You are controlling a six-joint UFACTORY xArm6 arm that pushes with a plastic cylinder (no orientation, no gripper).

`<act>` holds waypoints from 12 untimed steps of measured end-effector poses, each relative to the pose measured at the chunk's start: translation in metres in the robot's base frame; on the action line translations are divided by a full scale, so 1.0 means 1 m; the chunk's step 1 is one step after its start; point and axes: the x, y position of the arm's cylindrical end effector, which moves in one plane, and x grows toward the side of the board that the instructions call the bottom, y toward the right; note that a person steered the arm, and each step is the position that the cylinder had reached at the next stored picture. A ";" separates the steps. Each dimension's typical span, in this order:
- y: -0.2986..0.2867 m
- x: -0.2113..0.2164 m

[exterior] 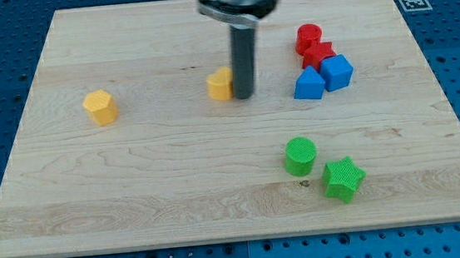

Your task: Move the yellow heart closer to the yellow hexagon

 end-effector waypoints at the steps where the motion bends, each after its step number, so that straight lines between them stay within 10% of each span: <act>1: -0.025 -0.010; 12: -0.141 -0.037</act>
